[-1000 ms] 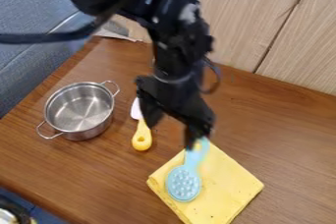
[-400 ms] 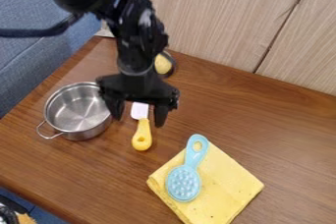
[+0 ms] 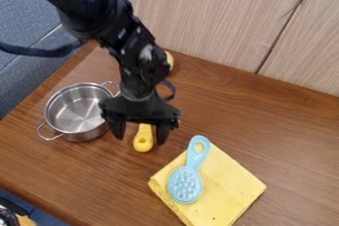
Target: Picks a yellow knife and moves it on the right top side
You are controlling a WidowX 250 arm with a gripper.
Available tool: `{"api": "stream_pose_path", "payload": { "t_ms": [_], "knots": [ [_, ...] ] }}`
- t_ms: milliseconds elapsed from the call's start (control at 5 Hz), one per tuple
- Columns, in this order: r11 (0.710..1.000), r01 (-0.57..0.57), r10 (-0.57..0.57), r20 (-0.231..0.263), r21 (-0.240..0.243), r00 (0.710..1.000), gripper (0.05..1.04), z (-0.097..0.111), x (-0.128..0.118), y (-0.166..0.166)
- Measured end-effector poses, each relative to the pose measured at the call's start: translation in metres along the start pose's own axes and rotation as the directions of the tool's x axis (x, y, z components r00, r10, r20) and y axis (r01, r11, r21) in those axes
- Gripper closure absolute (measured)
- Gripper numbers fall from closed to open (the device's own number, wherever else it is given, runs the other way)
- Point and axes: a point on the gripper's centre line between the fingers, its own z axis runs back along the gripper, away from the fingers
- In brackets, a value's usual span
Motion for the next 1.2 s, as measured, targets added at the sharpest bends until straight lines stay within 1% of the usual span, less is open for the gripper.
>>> {"api": "stream_pose_path", "payload": {
  "t_ms": [200, 400, 600, 800, 1000, 1200],
  "knots": [
    [1.0, -0.002, 0.002, 0.018, 0.0, 1.0, 0.118, -0.001, -0.001, -0.002],
    [1.0, 0.012, -0.012, 0.031, 0.01, 0.999, 0.396, -0.001, 0.0, -0.003],
    [0.999, 0.023, -0.024, 0.031, 0.022, 0.999, 0.627, -0.002, -0.004, -0.003],
    [0.999, 0.017, -0.018, 0.033, 0.027, 0.999, 0.627, -0.002, -0.004, -0.002],
    [1.0, 0.022, -0.022, 0.034, 0.022, 0.999, 0.627, 0.002, -0.003, -0.002],
    [0.999, 0.004, -0.001, 0.048, -0.05, 0.999, 0.627, 0.024, 0.008, 0.0]
  ]
}}
